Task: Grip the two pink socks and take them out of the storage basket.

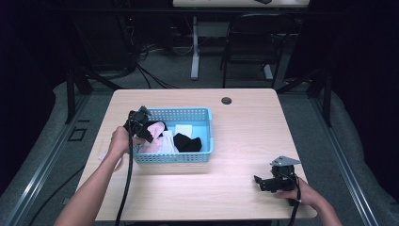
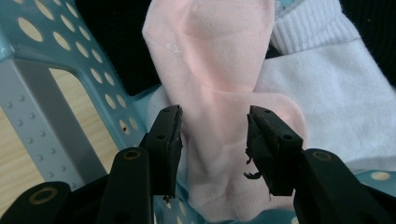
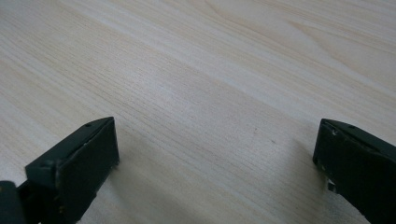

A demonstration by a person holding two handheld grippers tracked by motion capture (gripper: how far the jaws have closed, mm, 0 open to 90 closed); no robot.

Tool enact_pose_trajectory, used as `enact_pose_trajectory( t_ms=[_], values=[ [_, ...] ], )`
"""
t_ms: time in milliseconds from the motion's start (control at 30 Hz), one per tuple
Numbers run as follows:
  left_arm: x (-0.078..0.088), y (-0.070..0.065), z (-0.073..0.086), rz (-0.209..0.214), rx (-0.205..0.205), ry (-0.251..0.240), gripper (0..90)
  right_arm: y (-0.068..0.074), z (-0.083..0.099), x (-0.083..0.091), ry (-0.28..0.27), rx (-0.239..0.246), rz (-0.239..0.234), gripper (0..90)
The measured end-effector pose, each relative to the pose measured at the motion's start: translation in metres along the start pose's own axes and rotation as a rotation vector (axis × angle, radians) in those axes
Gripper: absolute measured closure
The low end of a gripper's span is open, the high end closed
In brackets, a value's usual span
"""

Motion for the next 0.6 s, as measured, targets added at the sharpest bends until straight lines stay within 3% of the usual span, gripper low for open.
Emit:
enact_pose_trajectory(
  t_ms=[200, 400, 500, 600],
  values=[
    [-0.005, -0.003, 0.0, 0.011, -0.018, 0.027, 60.8, 0.0, 0.0, 0.0, 0.0, 0.0, 0.0, 0.0],
    [-0.011, -0.004, 0.001, -0.003, -0.03, 0.041, 77.0, 0.0, 0.0, 0.0, -0.001, 0.0, -0.001, 0.0],
    [-0.011, -0.004, 0.002, 0.006, -0.032, 0.019, 86.0, 0.0, 0.0, 0.0, 0.0, 0.0, 0.0, 0.0],
    [-0.007, -0.006, 0.002, 0.007, -0.042, -0.002, 87.2, 0.0, 0.0, 0.0, -0.001, 0.0, -0.003, 0.0]
  ],
)
Point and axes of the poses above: each handheld gripper's, and its own axes: x roughly backward along the jaws, z roughly out of its underside, y roughly to its left, the point moved 6 cm from there along -x, roughly forward along the jaws, and after that the axes turned 14 degrees about y, right-handed, at the moved point
